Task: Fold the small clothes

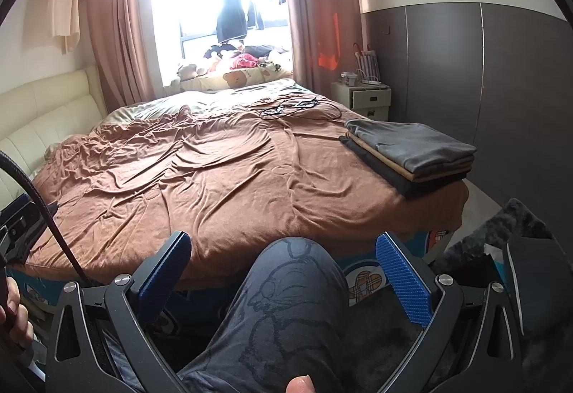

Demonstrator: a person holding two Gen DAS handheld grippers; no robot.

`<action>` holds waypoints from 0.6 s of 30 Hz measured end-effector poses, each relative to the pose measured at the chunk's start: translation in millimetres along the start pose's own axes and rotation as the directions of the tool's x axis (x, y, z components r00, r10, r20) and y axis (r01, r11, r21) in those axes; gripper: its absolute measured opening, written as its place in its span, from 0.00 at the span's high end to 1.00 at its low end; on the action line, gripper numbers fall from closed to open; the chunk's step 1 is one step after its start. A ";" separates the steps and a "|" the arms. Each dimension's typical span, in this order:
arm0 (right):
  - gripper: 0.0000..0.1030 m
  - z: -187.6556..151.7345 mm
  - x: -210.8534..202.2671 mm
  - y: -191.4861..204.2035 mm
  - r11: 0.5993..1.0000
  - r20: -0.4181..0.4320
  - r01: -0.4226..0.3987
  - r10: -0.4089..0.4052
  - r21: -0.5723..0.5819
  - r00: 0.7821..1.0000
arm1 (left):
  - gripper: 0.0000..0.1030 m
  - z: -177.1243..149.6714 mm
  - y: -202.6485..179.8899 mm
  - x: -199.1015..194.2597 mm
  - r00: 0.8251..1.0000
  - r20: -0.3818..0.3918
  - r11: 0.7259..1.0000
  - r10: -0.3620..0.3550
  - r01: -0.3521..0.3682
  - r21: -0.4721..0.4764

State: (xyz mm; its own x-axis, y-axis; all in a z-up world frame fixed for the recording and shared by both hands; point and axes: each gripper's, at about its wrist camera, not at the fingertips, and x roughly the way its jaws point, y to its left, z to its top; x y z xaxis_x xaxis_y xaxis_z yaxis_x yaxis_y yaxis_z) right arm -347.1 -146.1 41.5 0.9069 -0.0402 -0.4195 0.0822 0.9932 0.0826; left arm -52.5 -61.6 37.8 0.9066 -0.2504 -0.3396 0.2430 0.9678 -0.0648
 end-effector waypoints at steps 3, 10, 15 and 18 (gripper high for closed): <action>0.00 0.0 0.1 0.0 1.000 -0.001 -0.001 0.001 0.000 1.000 | 0.00 0.0 0.0 -0.1 1.000 0.000 1.000 0.001 -0.001 0.000; 0.00 1.0 -2.1 -0.3 1.000 0.005 -0.001 0.001 -0.006 1.000 | 0.00 -0.1 0.5 -0.5 1.000 0.001 1.000 0.002 -0.002 0.000; 0.00 1.4 -1.6 -3.0 1.000 0.006 -0.001 0.001 -0.007 1.000 | 0.00 -0.8 0.2 -1.0 1.000 0.004 1.000 0.002 -0.002 0.001; 0.00 1.1 -1.6 -3.2 1.000 0.005 -0.003 0.003 -0.009 1.000 | 0.00 -0.6 0.1 -0.7 1.000 0.004 1.000 0.004 -0.004 0.002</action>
State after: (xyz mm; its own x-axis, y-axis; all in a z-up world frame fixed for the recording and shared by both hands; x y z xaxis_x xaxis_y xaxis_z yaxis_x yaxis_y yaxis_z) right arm -348.3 -149.3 43.0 0.9090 -0.0381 -0.4151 0.0763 0.9942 0.0759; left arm -53.3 -61.3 37.5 0.9089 -0.2465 -0.3362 0.2399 0.9688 -0.0616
